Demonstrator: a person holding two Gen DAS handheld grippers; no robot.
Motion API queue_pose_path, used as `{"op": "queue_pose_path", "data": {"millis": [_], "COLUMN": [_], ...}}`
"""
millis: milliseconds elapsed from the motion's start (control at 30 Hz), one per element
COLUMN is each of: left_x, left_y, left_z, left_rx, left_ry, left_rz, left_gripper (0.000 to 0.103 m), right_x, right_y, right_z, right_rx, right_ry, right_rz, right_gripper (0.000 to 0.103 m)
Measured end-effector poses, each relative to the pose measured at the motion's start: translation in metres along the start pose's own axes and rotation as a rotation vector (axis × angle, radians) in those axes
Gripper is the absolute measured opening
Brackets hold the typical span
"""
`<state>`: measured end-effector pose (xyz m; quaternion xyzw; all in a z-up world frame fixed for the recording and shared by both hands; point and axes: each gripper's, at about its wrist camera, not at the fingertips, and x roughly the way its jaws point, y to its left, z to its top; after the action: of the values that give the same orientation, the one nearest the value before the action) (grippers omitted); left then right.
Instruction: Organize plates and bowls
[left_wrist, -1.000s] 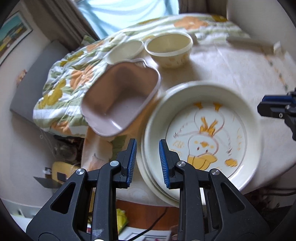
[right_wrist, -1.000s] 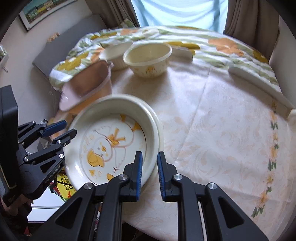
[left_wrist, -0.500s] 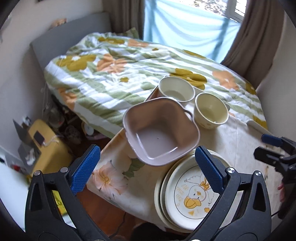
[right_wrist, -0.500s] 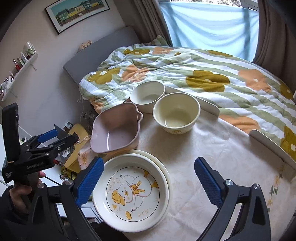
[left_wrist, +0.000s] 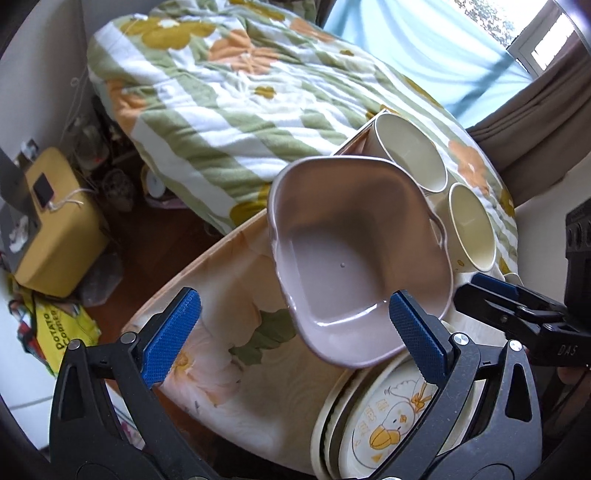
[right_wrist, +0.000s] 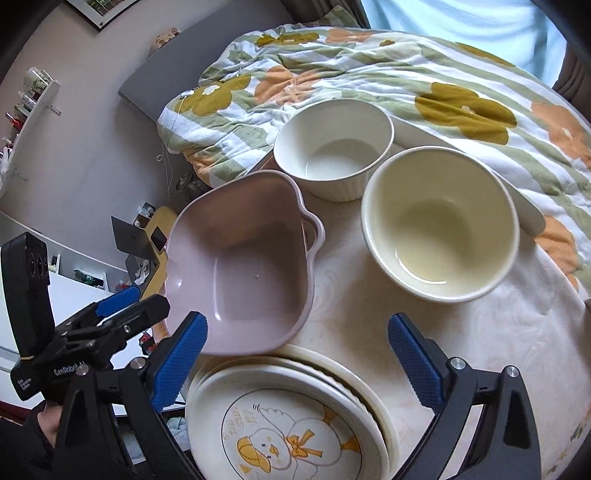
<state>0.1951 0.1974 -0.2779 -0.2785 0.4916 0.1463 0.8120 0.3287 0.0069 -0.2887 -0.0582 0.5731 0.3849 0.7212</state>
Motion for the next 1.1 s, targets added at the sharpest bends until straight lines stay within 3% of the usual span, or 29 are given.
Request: {"op": "queue_pose_path", "data": {"millis": [100,367,400,433,533,900,1100], "left_x": [0.015,0.051,0.053,0.054,0.055,0.03,-0.012], "left_y": [0.001,0.004,0.005,0.005,0.003,-0.008,-0.033], "left_z": [0.007,0.022,0.023,0.024,0.027,0.031,0.029], "left_rx": [0.002,0.018,0.021,0.025,0.044,0.144,0.216], "left_ry": [0.021,0.108,0.11,0.112,0.109,0.029,-0.034], "left_rz": [-0.004,-0.027,-0.026,-0.028,-0.021,0.021,0.026], "left_gripper": [0.097,0.036,0.026,0.023,0.022,0.022,0.022], "right_x": [0.017,0.045,0.047,0.049,0.05,0.03,-0.016], "right_y": [0.004,0.006,0.005,0.005,0.004,0.012,0.019], "right_z": [0.013,0.026,0.027,0.027,0.027,0.02,0.001], "right_rx": [-0.024,-0.067,-0.065,-0.061,-0.05,-0.031,-0.008], "right_ry": [0.025,0.072,0.075,0.079,0.074,-0.023,-0.12], "right_rz": [-0.006,-0.032,-0.041,-0.043,-0.052,-0.018,0.003], "right_gripper": [0.094,0.032,0.03,0.024,0.015,0.014,0.014]}}
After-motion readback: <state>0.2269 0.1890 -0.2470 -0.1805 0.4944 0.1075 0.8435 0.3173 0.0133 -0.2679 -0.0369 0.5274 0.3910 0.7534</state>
